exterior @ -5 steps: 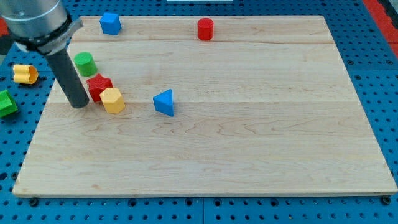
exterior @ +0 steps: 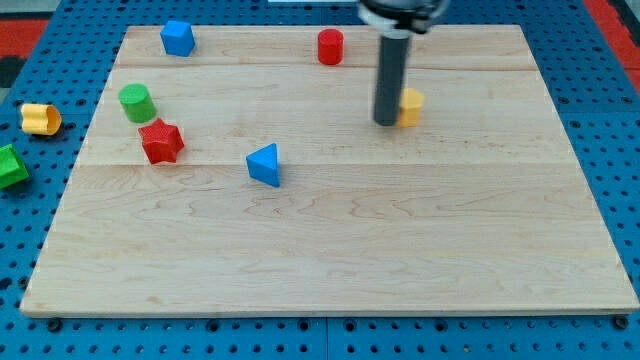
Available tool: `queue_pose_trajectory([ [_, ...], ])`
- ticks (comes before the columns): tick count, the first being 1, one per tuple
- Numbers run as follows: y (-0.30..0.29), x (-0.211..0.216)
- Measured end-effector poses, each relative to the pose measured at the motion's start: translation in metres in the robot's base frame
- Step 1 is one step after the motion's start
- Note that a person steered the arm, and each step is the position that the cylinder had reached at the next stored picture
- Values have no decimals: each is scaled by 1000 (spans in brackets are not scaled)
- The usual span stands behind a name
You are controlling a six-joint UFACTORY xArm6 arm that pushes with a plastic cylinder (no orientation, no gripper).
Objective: Place your hand above the triangle
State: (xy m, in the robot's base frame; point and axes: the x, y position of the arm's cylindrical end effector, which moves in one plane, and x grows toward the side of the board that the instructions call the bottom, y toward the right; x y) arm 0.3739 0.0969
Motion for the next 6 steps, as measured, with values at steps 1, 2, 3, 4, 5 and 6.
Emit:
queue_pose_trajectory([
  [1, -35, -2],
  [2, -43, -21],
  [3, 27, -28],
  [4, 110, -28],
  [5, 71, -28],
  [6, -1, -28],
])
